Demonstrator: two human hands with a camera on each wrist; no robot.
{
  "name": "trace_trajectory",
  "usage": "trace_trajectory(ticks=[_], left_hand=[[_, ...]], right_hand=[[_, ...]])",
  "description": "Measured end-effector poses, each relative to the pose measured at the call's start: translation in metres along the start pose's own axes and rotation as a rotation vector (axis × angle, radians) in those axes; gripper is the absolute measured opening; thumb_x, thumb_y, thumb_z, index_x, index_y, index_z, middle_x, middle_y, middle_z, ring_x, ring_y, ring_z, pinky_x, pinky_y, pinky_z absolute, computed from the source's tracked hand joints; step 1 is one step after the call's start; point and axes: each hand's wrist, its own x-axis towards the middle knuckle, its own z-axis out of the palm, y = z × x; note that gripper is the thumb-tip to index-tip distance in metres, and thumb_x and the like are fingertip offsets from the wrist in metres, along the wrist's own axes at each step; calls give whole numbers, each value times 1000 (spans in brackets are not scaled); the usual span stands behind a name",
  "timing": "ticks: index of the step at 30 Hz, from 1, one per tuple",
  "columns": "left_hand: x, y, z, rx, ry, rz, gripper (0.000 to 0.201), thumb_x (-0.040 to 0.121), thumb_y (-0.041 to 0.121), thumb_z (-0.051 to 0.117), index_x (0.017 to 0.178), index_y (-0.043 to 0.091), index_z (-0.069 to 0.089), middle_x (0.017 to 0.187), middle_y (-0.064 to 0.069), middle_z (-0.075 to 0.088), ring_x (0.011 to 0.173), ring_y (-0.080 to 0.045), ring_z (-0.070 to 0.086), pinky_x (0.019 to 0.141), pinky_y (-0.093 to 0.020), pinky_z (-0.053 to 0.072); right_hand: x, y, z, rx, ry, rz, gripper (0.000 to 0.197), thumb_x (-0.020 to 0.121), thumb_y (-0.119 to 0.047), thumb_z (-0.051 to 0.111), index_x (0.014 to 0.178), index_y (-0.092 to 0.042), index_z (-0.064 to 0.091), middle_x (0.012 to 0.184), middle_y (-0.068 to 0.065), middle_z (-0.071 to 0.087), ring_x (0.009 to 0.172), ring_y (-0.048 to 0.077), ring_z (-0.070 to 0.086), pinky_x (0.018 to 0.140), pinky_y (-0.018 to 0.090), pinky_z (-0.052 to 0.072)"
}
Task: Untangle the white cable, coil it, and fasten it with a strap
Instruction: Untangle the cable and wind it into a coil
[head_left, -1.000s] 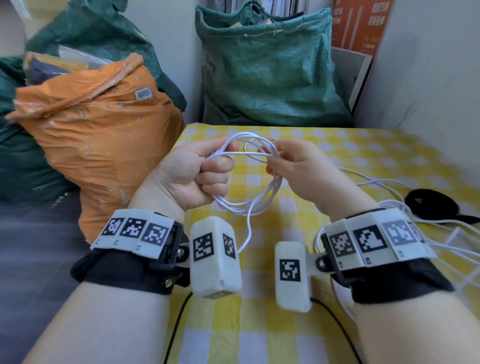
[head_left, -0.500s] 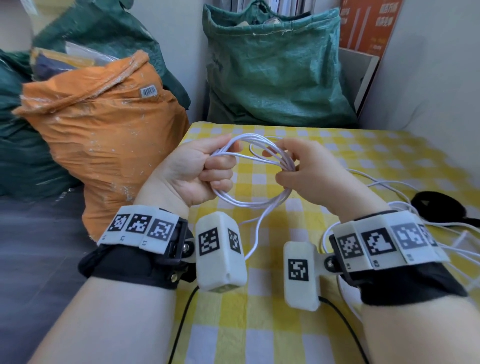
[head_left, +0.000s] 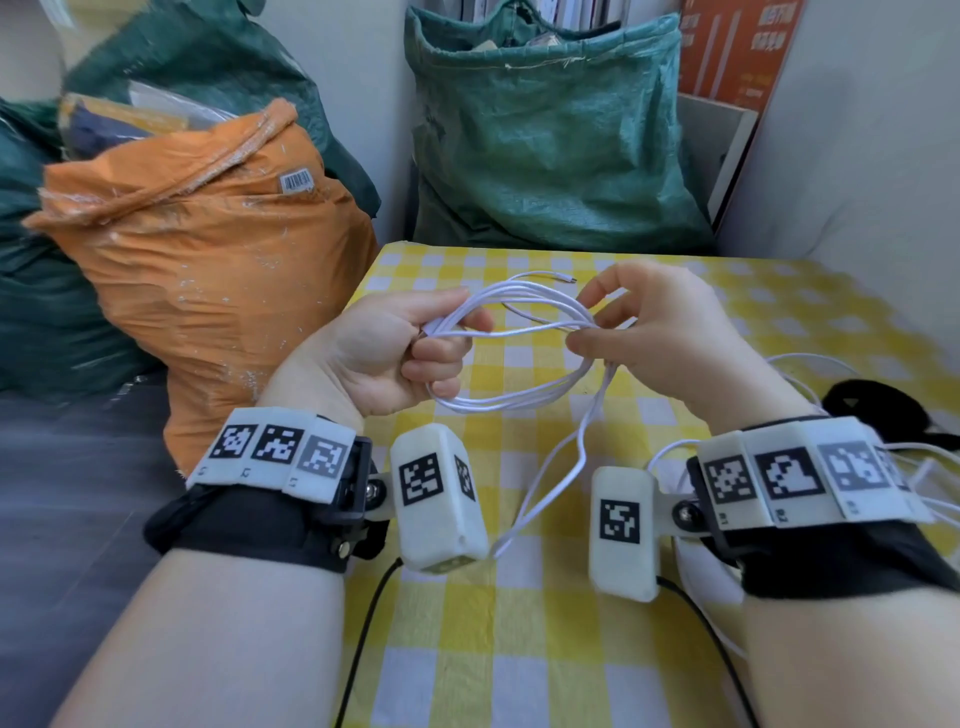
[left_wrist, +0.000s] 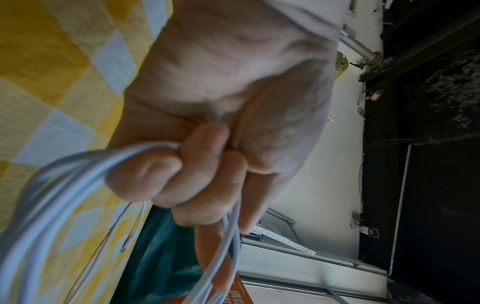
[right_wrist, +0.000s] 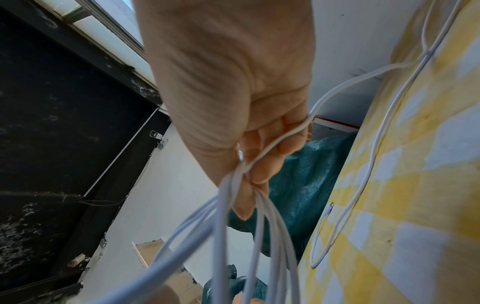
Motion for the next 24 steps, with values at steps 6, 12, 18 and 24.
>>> trace_trajectory(ticks=[6,12,18,24], left_hand=[[-3,1,-4,144,-20,-41,37,84,37,47,81,6,66,42,7,26,35,-7,19,42,-21,31],[-4,0,-1,221,-43,-36,37,81,39,49,52,17,54,40,8,25,34,-6,18,45,-22,22],[1,5,-6,39,92,4,56,98,38,36,45,21,43,39,9,22,32,-6,17,38,-19,26],[3,9,-11,-122,253,114,51,98,38,39,50,20,40,39,9,19,30,-6,17,36,-18,25]], right_hand=[[0,0,4,42,135,-16,35,67,-16,83,70,-23,48,62,-6,67,40,-2,51,43,17,43],[2,0,-2,-56,263,-64,38,67,-22,83,57,-22,46,65,-5,57,62,10,51,61,27,43],[0,2,-5,-245,282,-78,30,71,-16,77,63,-23,49,68,-11,53,63,5,44,57,8,33],[2,5,-6,-291,189,-13,23,71,-18,79,69,-21,57,74,-7,59,63,4,47,53,13,34]])
